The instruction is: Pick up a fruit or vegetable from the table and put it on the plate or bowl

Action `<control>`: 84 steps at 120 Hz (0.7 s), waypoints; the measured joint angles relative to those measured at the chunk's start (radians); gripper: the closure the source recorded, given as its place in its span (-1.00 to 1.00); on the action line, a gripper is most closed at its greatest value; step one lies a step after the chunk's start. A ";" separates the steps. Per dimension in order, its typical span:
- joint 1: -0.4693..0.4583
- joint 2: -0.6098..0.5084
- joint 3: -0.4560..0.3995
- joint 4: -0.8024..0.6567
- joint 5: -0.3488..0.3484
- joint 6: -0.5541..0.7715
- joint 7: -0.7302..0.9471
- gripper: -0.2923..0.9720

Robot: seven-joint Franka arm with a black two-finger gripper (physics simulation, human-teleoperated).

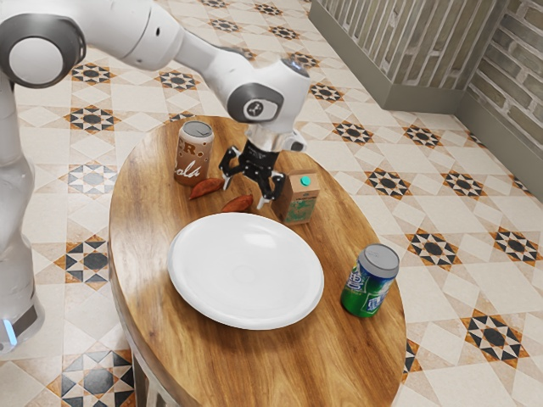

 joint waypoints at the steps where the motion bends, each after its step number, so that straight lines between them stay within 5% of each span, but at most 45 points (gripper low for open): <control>1: 0.000 0.001 0.000 0.000 0.000 0.000 -0.001 -0.54; 84: -0.014 0.036 -0.002 0.000 -0.018 0.005 -0.030 -0.54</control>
